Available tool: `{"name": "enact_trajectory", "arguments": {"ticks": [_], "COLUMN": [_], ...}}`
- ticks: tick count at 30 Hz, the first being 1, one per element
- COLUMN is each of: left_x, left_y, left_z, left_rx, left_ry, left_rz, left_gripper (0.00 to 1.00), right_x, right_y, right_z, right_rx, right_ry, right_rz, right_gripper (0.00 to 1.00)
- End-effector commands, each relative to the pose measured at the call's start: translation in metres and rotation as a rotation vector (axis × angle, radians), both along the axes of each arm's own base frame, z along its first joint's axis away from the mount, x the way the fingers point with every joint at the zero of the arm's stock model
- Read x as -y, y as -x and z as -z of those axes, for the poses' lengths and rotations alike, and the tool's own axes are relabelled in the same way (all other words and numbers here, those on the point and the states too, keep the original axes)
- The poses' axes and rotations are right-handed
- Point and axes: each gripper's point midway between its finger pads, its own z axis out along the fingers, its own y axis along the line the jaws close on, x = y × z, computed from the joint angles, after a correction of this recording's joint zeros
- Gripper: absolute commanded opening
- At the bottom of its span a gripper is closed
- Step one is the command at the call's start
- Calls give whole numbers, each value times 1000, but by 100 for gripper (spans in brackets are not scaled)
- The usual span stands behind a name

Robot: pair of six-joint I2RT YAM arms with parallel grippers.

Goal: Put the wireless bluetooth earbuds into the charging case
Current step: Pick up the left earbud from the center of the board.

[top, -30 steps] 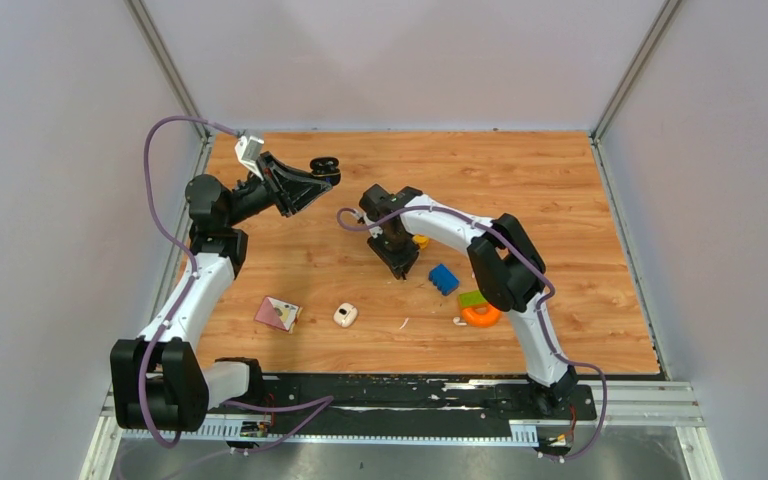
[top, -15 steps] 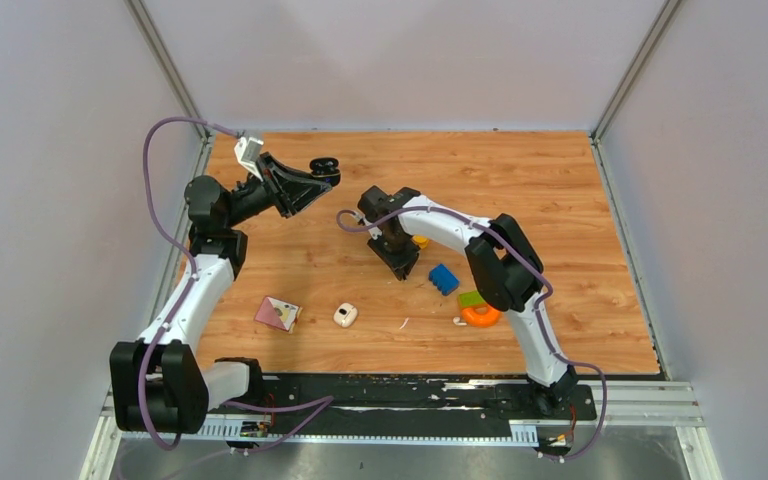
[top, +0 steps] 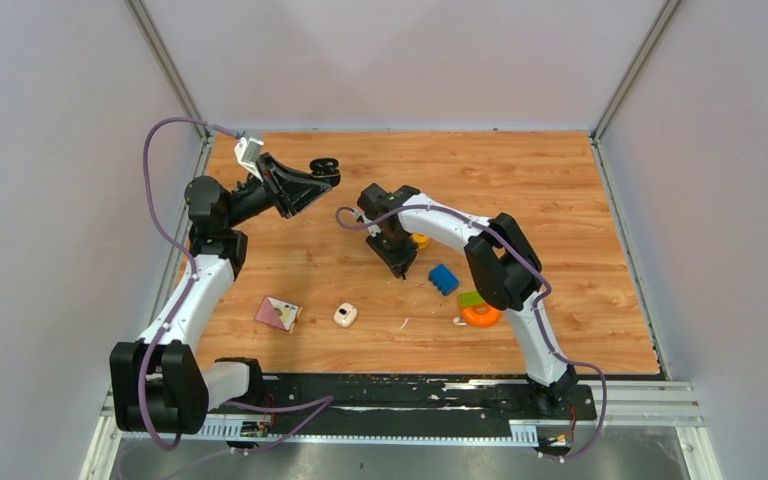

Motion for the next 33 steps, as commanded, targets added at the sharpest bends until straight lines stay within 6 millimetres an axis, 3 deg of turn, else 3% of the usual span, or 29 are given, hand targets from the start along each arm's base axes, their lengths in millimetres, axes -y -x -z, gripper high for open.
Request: {"name": "enact_trajectory", "arguments": {"ticks": [1, 8, 17, 33], "left_x": [-1, -1, -1, -1], "left_y": [4, 4, 2, 3], "left_z": [-11, -10, -10, -10], "left_rx": [67, 62, 61, 55], "left_ry": [-5, -5, -2, 0], "left_rz": [-10, -10, -11, -11], "left_gripper": [0, 0, 0, 0], "right_x": [-20, -17, 7, 10], "right_y": [-25, -22, -6, 1], "right_z": [1, 3, 7, 5], "right_rx": [77, 67, 37, 16], "right_ry": [-55, -46, 37, 41], "right_rz": [25, 28, 39, 33], "right_gripper": [27, 26, 27, 25]}}
